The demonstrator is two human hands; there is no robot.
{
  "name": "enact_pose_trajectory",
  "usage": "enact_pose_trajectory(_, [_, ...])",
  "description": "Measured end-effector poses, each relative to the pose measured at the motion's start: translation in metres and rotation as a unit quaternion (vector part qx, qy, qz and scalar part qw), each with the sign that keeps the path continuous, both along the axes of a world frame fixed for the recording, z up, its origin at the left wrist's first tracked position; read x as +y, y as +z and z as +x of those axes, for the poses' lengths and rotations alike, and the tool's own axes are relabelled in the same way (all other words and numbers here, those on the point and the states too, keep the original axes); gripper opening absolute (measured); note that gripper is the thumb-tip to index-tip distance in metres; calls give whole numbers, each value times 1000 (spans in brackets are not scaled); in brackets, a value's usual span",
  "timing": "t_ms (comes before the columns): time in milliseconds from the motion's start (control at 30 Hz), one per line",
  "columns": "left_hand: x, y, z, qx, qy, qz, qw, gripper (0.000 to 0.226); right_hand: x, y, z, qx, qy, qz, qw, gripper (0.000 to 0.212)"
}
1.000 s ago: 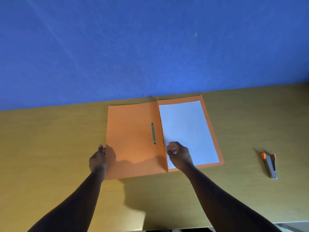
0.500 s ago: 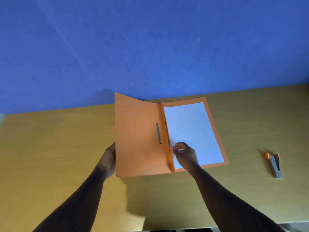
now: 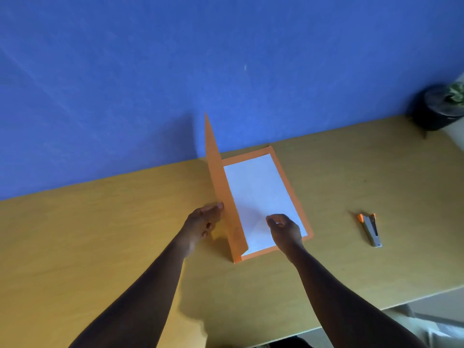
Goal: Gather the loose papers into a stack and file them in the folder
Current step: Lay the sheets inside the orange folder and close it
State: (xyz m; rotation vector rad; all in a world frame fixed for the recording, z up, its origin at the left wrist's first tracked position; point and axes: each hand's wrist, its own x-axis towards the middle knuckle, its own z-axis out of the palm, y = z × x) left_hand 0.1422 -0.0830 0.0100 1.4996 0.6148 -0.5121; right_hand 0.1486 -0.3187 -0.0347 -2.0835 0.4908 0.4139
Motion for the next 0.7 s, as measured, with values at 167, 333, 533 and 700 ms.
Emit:
enact_pose_trajectory(167, [-25,-10,3,13,-13,65,998,24,-27,-5,2,-34,-111,-11,993,50])
enact_pose_trajectory(333, [-35,-24,1,18,1,95,995,6,-58,-10,0,-31,-287,61,955,35])
enact_pose_trajectory(533, [-38,-45,5,77,49,119,989,52,-69,-10,-4,-8,-354,164,921,47])
enact_pose_trajectory(700, [-43,-51,7,87,35,132,987,54,-83,-7,0,30,-378,199,904,56])
